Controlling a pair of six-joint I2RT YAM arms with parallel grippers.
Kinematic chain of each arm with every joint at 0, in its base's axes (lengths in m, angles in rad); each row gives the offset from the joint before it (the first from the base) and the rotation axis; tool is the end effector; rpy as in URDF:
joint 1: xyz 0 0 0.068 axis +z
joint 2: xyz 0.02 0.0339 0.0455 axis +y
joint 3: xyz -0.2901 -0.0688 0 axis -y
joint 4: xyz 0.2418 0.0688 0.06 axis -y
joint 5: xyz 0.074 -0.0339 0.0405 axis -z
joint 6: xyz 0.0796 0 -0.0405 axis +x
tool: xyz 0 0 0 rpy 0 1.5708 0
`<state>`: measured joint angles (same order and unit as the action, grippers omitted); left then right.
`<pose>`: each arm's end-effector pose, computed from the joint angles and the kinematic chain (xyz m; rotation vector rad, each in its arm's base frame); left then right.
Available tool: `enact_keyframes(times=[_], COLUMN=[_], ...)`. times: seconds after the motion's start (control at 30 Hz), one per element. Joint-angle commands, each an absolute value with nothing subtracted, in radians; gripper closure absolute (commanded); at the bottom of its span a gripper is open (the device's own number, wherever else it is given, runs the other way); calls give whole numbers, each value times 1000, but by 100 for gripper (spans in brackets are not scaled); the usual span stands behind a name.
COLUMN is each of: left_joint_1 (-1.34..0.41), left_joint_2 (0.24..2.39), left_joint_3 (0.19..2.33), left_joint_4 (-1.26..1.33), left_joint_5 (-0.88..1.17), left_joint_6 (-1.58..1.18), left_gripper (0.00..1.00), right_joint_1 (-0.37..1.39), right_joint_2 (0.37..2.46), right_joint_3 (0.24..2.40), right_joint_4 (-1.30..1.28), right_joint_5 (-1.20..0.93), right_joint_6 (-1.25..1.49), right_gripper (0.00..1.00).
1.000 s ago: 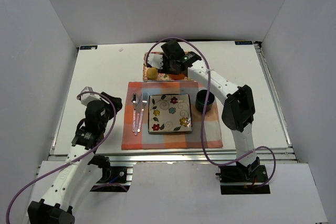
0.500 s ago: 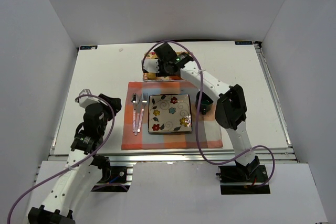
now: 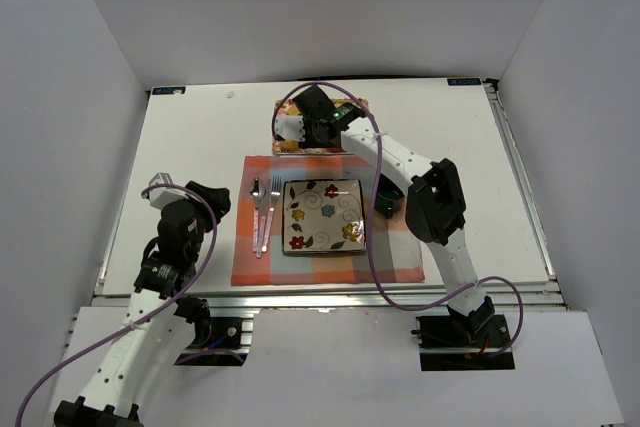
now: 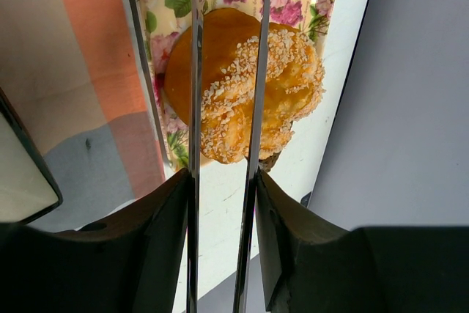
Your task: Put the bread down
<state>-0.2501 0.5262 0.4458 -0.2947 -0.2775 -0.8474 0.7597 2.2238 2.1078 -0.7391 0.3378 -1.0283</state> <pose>0.1556 -0.0173 0.2444 -0.7509 1.8090 -0.4603 0.4106 0.3536 0.2630 -1.7940 1.6397 -0.5313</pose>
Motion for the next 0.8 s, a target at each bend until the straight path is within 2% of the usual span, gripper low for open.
enact_keyframes(times=[0.0,0.43,0.77], left_joint_1=[-247,-245,-245], left_joint_2=[520,518,529], left_joint_3=[433,419,422], left_joint_4=[-296,-285,-279], left_joint_5=[-279,-273,-268], left_joint_6=[-853,-856,-851], left_gripper=[30,30,30], right_joint_1=[759,758,767], right_joint_2=[2155,2121,2172], right_joint_3=[2126,2083,2083], right_joint_4=[-735,-761,-698], right_joint_5=[331,344,406], right_joint_6=[-1017,-1014,-1038], right_gripper=[56,55,55])
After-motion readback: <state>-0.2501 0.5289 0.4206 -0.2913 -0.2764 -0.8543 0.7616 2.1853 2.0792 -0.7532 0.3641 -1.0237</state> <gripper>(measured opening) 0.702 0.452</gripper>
